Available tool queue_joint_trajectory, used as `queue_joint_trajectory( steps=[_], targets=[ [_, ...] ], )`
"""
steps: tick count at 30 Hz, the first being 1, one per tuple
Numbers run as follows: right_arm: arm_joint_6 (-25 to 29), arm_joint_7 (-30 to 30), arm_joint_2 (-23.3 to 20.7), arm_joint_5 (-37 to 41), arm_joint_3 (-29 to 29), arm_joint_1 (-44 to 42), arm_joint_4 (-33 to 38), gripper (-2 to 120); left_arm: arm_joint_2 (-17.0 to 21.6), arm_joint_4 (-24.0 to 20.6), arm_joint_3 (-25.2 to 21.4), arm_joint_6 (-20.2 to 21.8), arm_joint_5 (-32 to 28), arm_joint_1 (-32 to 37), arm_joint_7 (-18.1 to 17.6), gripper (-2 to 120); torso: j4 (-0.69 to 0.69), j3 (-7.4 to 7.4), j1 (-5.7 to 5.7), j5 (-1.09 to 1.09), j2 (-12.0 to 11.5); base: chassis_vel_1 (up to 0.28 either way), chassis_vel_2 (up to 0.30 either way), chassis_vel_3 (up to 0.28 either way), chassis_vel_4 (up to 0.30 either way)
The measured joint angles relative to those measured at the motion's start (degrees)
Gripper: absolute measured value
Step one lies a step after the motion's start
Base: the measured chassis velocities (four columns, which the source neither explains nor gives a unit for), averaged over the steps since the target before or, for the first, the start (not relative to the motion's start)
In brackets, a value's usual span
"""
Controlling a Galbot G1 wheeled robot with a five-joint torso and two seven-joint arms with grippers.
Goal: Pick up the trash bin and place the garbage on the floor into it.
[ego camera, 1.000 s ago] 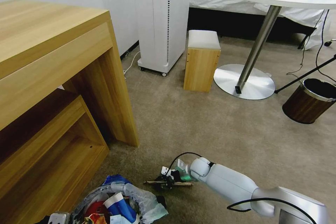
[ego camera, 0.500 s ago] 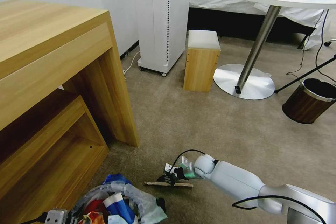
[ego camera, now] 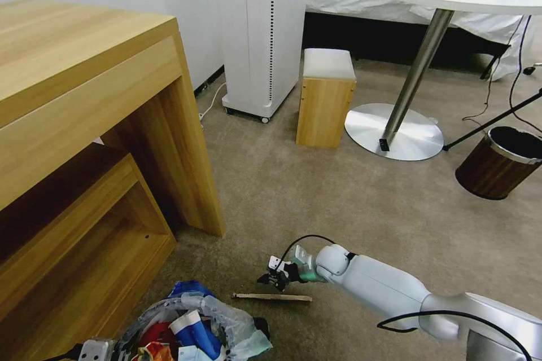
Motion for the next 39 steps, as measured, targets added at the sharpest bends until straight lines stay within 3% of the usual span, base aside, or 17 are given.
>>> queue_joint_trajectory(
  steps=[3,4,6,8,10,23,30,39],
  targets=[
    [0.0,0.4,-0.3,0.1,0.0,-0.2,0.2,20,0.4,0.3,0.2,0.0,-0.3,-0.3,-0.3,0,0.0,0.0,0.0,0.0,0.0,0.0,0.0,0.0,0.0],
    [0.0,0.7,-0.5,0.1,-0.2,-0.4,0.2,30,0.9,0.4,0.3,-0.1,-0.8,-0.6,-0.5,0,0.0,0.0,0.0,0.0,0.0,0.0,0.0,0.0,0.0],
    [0.0,0.7,-0.3,0.1,-0.2,-0.6,0.1,34,1.4,0.6,0.3,-0.1,-1.2,-0.9,-0.7,0,0.0,0.0,0.0,0.0,0.0,0.0,0.0,0.0,0.0],
    [-0.2,0.6,-0.2,0.3,-0.1,-1.2,0.2,46,2.1,1.2,0.7,-0.3,-1.5,-1.4,-1.3,0,0.0,0.0,0.0,0.0,0.0,0.0,0.0,0.0,0.0],
    [-0.4,0.4,-0.3,0.5,-0.1,-1.2,0.4,49,2.1,1.3,0.8,-0.3,-1.4,-1.5,-1.4,0,0.0,0.0,0.0,0.0,0.0,0.0,0.0,0.0,0.0],
    [-0.9,-1.1,1.2,1.7,-1.1,-1.7,0.2,98,1.4,0.9,1.6,-0.5,-1.7,-1.7,-1.6,0,0.01,0.0,0.0,0.0,0.0,0.0,0.0,0.0,0.0],
    [-0.7,-0.4,2.2,1.4,-1.9,-2.1,-0.3,100,3.5,-2.2,-1.7,-0.2,-7.0,-1.0,-3.3,0,-0.01,0.0,0.0,0.0,0.0,0.0,0.0,0.0,0.0],
    [-0.7,-0.2,3.7,1.2,-2.3,-2.4,-1.2,100,3.3,-3.1,-1.5,-0.1,-7.4,-0.5,-3.5,0,0.0,0.0,0.0,-0.01,0.0,0.0,0.0,0.0,0.0]
  ],
)
